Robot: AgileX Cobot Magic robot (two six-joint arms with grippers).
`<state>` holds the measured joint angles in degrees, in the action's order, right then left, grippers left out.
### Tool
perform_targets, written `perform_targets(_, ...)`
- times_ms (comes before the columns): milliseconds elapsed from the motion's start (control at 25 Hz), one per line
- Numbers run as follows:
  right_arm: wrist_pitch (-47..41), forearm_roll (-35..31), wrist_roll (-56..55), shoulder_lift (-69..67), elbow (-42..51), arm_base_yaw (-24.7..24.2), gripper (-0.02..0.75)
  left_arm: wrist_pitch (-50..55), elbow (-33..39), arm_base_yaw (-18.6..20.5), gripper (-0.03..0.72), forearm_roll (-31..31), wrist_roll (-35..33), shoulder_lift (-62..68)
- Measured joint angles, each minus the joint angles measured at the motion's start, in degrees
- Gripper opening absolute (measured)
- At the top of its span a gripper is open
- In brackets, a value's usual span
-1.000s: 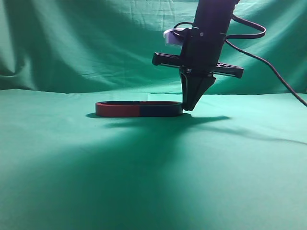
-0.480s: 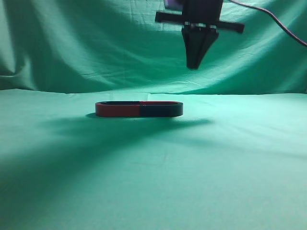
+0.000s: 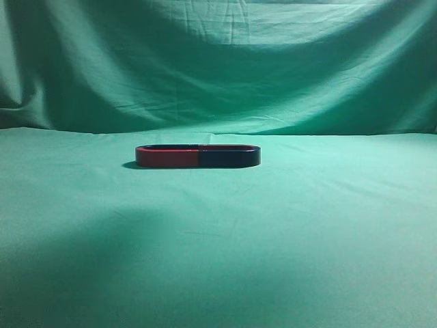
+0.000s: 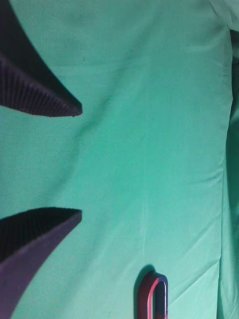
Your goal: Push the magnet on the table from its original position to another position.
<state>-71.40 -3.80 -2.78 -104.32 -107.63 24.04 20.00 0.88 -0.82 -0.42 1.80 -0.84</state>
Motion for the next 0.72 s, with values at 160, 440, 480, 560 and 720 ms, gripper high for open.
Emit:
perform_targets(160,-0.10,0.00,-0.73,10.42,9.43,0.00,0.000,0.00,0.00,0.00,0.372,0.00,0.00,0.00)
perform_targets(440,0.76,0.88,-2.78,28.18,28.74,0.00,0.000,0.00,0.00,0.00,0.372,0.00,0.00,0.00)
perform_targets(480,2.08,1.26,-2.92,31.17,32.05,0.00,0.000,0.00,0.00,0.00,0.372,0.00,0.00,0.00)
perform_targets(560,5.71,1.80,-3.56,36.67,38.61,0.00,0.000,0.00,0.00,0.00,0.372,0.00,0.00,0.00)
perform_targets(720,13.68,2.10,-3.92,48.21,50.75,0.00,0.000,0.00,0.00,0.00,0.372,0.00,0.00,0.00)
